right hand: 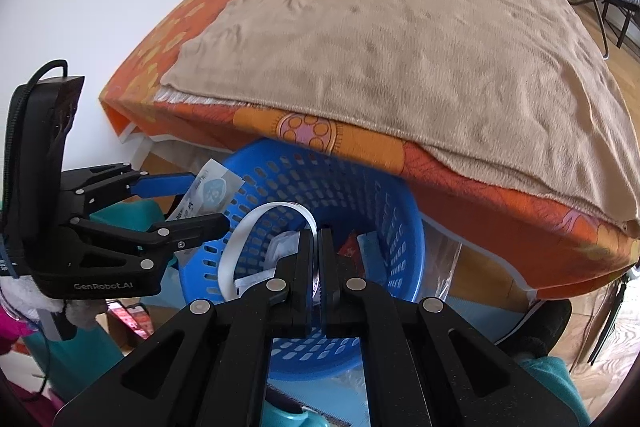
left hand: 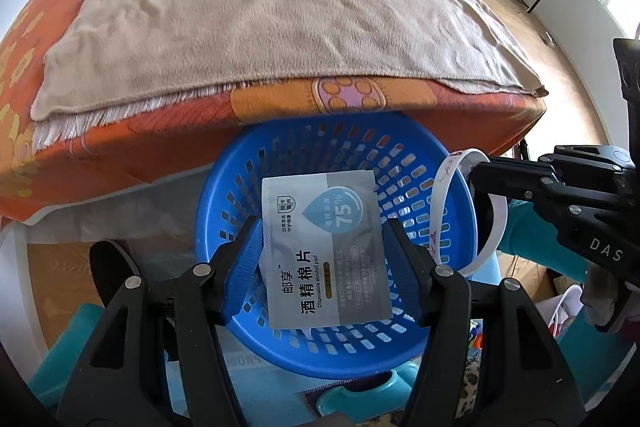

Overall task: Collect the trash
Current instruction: 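Lower both grippers into the basket and open them to drop the packet and wristband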

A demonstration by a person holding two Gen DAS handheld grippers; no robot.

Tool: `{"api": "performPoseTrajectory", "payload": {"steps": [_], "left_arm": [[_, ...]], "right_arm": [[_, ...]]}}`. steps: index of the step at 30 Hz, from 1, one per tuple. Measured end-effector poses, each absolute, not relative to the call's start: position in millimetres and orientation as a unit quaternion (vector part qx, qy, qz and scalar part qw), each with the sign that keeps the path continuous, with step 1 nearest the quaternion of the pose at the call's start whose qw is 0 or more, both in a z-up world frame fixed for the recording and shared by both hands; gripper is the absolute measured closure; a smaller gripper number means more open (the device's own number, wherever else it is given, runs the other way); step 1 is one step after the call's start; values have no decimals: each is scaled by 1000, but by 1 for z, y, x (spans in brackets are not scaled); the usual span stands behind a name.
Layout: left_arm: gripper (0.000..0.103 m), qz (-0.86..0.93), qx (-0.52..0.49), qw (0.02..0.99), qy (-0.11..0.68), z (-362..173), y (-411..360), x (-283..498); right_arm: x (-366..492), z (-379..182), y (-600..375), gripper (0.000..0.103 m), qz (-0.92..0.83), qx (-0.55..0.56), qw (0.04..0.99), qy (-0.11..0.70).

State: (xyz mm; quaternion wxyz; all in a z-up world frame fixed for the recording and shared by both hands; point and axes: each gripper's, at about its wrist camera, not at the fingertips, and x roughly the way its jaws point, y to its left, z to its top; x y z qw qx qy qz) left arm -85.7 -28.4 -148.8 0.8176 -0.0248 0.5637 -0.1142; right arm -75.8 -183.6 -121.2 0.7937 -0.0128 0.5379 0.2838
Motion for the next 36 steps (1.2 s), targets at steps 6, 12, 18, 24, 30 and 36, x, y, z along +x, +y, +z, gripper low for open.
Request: {"api": "performPoseTrajectory", "payload": {"steps": [6, 12, 18, 24, 30, 36], "left_arm": [[40, -115, -28, 812, 572, -153, -26, -87], [39, -127, -29, 803, 581, -156, -29, -88], [39, -127, -28, 802, 583, -158, -31, -87], [39, -126, -32, 801, 584, -159, -30, -86], [39, -123, -32, 805, 580, -156, -28, -85], [39, -118, -35, 815, 567, -141, -26, -80]], "right_arm": [[-77, -129, -182, 102, 282, -13, 788, 548], [-74, -133, -185, 97, 275, -5, 783, 557], [-73, -135, -188, 92, 276, 3, 781, 561], [-72, -136, -187, 92, 276, 2, 778, 565], [-72, -134, -186, 91, 277, 2, 779, 563], [-69, -122, -187, 63, 278, 8, 789, 548]]}}
